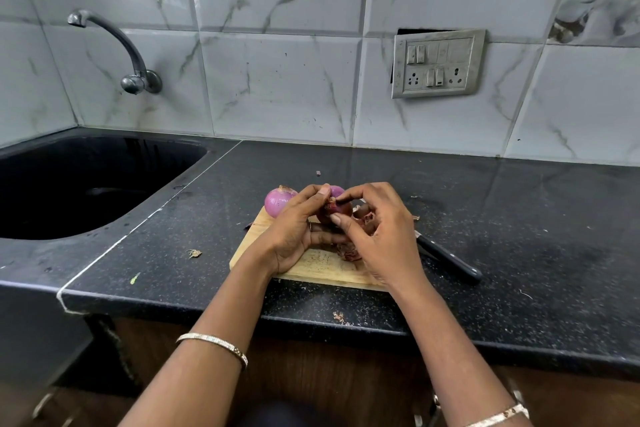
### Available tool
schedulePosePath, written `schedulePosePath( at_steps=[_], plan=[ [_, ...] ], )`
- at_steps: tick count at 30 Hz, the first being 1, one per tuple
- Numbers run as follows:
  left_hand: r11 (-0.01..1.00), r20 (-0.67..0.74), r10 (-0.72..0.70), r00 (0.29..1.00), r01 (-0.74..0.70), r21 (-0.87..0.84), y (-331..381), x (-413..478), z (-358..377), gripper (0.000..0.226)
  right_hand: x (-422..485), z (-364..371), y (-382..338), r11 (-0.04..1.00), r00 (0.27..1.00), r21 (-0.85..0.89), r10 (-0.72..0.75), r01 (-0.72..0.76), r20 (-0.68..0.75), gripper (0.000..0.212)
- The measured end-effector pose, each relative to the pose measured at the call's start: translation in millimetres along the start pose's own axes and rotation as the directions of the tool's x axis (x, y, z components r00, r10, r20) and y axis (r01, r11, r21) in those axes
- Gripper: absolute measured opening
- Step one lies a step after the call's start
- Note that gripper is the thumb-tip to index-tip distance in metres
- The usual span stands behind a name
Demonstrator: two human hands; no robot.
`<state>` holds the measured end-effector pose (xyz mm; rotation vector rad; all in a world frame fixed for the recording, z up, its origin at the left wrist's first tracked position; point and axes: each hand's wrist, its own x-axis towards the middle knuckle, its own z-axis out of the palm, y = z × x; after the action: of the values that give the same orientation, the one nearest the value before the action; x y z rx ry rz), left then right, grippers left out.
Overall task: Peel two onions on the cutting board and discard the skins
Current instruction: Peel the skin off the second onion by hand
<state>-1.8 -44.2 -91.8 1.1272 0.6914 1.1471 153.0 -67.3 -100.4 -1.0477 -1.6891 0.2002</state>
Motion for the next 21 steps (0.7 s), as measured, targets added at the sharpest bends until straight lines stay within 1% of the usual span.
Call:
schedulePosePath(
  at_steps=[5,8,10,15,21],
  plan=[
    [1.000,0.004,-0.003,1.000,0.003,-0.022,0.2,0.3,0.3,0.034,0.3,0.9,0.7,1.000,0.999,0.001,-0.030,0.030,-0.028,0.018],
    [1.000,-0.003,-0.006,1.000,0.006,-0.027,-0.8,1.1,-0.5,0.026,0.3,0.4,0.3,0.999,0.999,0.004,-0.039,0.040,-0.035,0.013],
    [1.000,-0.008,-0.006,1.000,0.005,-0.019,-1.0,1.5,-0.4,0.026,0.0,0.4,0.8,0.999,0.999,0.004,-0.040,0.040,-0.032,0.012],
    [1.000,-0.030,0.002,1.000,-0.002,-0.011,-0.9,1.1,1.3,0.042,0.3,1.2,2.3,0.999,0.999,-0.021,-0.049,0.049,-0.003,0.012],
    [1.000,-0.048,0.000,0.999,-0.001,-0.028,-1.7,2.6,-0.1,0.049,1.0,3.2,2.9,0.995,0.996,-0.084,-0.056,0.061,0.067,0.012]
  ],
)
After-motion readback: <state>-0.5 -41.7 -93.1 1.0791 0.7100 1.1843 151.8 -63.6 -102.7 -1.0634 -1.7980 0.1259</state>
